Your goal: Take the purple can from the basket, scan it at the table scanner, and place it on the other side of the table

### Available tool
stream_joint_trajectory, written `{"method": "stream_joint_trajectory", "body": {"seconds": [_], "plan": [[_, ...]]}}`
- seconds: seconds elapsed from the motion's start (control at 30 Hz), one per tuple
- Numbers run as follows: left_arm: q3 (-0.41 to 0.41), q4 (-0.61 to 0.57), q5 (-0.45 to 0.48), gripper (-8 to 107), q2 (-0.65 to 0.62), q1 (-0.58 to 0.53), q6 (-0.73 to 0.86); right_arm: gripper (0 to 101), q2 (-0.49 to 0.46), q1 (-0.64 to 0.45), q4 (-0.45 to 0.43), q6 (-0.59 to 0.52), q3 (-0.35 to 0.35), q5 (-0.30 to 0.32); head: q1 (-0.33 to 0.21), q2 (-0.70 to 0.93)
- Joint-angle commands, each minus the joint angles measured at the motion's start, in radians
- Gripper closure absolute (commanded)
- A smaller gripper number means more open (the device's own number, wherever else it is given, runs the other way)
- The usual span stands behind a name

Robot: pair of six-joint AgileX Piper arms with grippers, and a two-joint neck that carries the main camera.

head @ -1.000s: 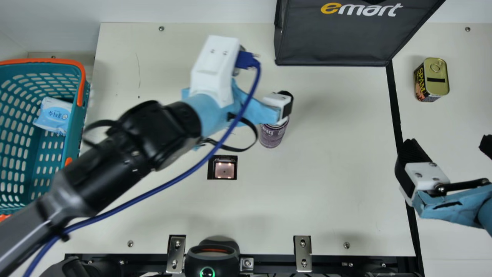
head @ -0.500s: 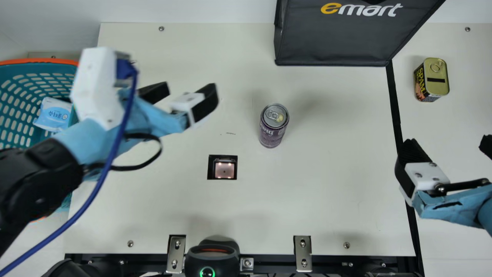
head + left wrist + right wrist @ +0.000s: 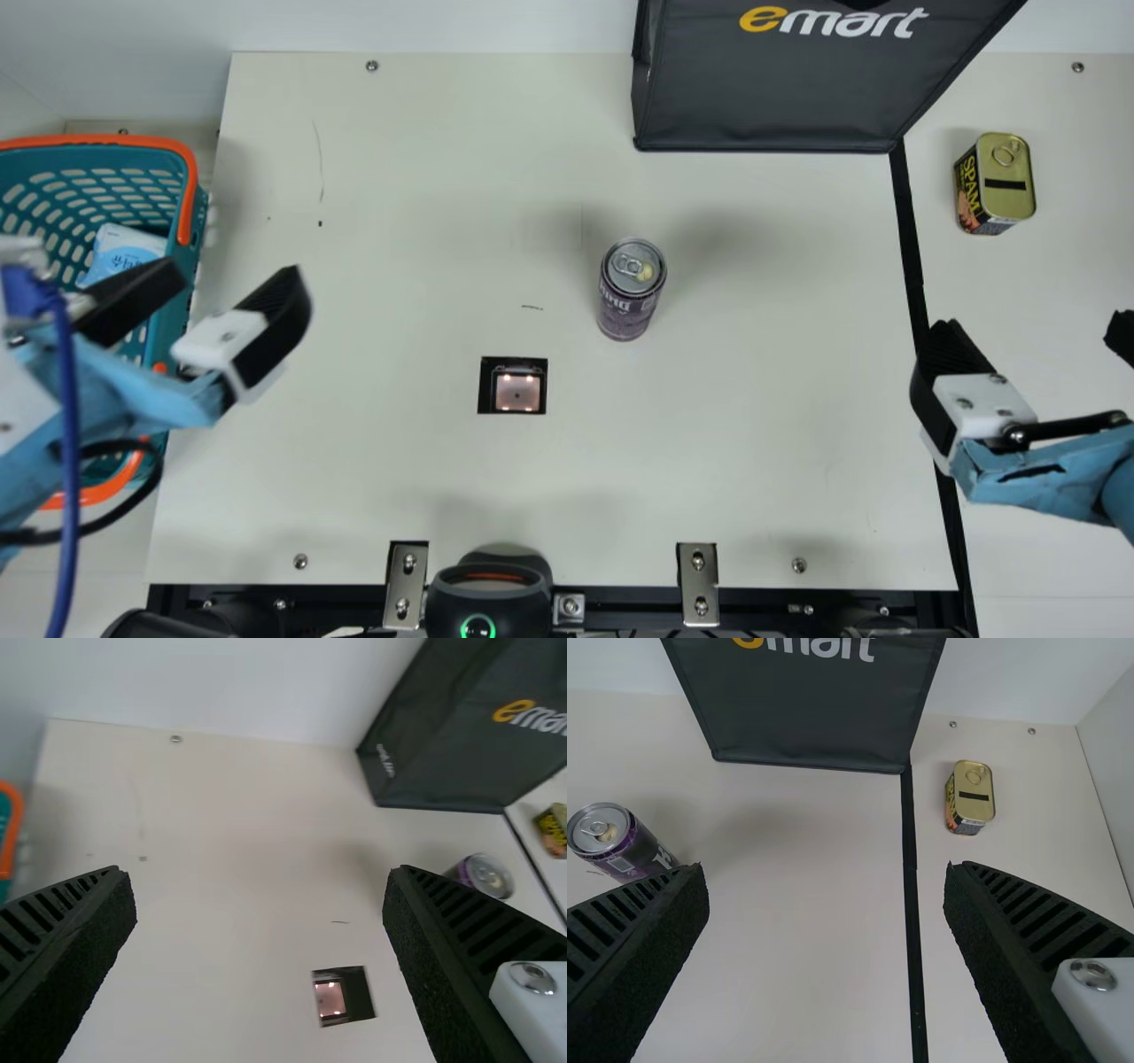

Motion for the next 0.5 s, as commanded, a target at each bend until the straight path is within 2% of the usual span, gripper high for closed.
{"method": "stream_joint_trajectory", "body": {"seconds": [0.0,0.03,0.07,0.17,0.4,0.47], "plan": [[-0.009,0.035,0.068,9,-0.044,0.021,0.010,6,0.000,0.000,0.000,0.000,0.000,0.000,-0.030,0.000],[-0.014,0.048,0.081,9,-0.059,0.029,0.019,6,0.000,0.000,0.000,0.000,0.000,0.000,-0.030,0.000],[-0.011,0.028,0.044,9,-0.038,0.021,0.012,6,0.000,0.000,0.000,0.000,0.000,0.000,-0.030,0.000],[-0.013,0.049,0.080,9,-0.059,0.027,0.018,6,0.000,0.000,0.000,0.000,0.000,0.000,-0.030,0.000],[-0.013,0.047,0.082,9,-0.059,0.027,0.018,6,0.000,0.000,0.000,0.000,0.000,0.000,-0.030,0.000],[-0.013,0.047,0.082,9,-0.059,0.027,0.018,6,0.000,0.000,0.000,0.000,0.000,0.000,-0.030,-0.047]]}}
